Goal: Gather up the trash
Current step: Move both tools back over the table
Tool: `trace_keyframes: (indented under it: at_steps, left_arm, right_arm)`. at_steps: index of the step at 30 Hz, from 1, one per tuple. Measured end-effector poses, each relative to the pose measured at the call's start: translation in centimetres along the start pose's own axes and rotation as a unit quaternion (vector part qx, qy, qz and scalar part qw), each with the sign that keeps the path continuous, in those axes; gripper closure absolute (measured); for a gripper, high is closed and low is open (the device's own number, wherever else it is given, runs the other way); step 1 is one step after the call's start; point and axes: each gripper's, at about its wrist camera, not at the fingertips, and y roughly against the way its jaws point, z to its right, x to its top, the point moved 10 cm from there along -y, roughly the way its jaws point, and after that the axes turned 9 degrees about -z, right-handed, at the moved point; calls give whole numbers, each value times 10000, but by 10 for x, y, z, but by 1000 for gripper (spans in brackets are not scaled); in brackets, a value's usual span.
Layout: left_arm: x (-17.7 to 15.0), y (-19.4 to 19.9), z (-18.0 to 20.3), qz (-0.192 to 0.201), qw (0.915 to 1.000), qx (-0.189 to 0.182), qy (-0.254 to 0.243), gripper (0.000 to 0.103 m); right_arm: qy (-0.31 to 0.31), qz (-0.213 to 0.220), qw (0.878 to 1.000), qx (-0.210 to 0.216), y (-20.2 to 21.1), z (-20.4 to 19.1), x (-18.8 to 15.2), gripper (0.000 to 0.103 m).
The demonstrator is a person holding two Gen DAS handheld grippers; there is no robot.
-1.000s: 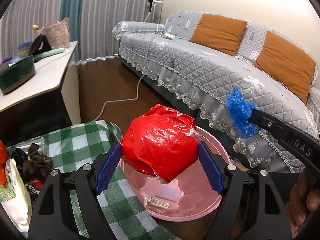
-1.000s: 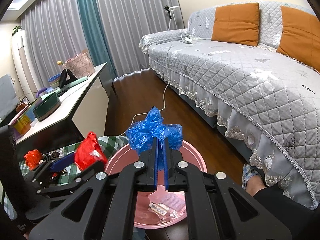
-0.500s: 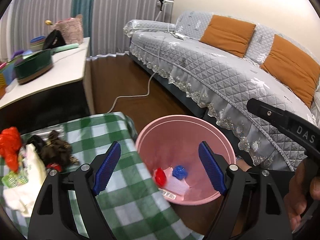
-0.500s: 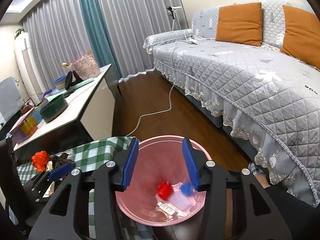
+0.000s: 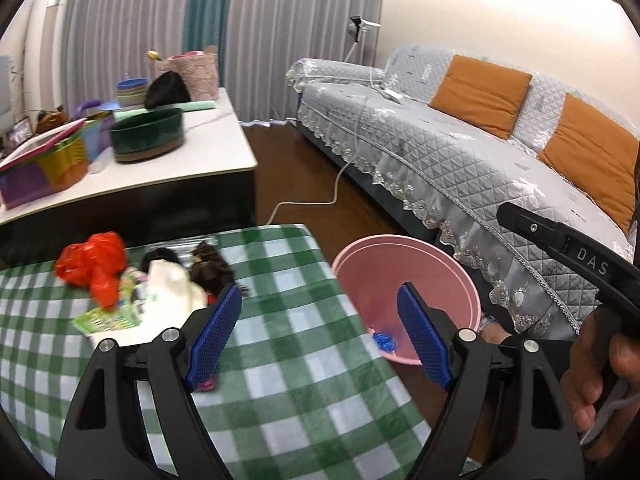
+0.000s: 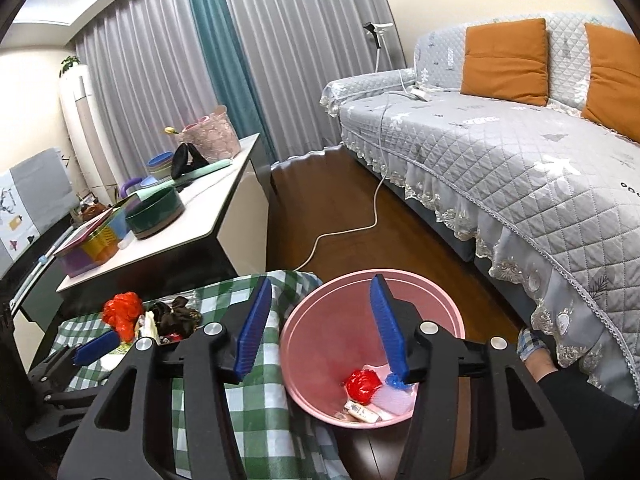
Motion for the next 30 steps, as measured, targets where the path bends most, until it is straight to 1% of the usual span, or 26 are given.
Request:
trace_keyframes:
  at_steps: [6,11,19,30]
  left_arm:
    - [-5,25,-25,118,9996,240,26,25]
    - [-11,36,-47,187,9989,411,144,25]
    - [-28,33,-69,125,9980,509,355,25]
    - [-33,30,-100,187,9954,624,700,25]
  right_arm:
    - [82,50,9999,81,10,-9,-2,51]
    - [236,32,9996,141,12,-20,-7,51]
    - [480,-30,9987,169,11,-39,-19,51]
    - [602,-139,9978,228,-1,-57,-30,51]
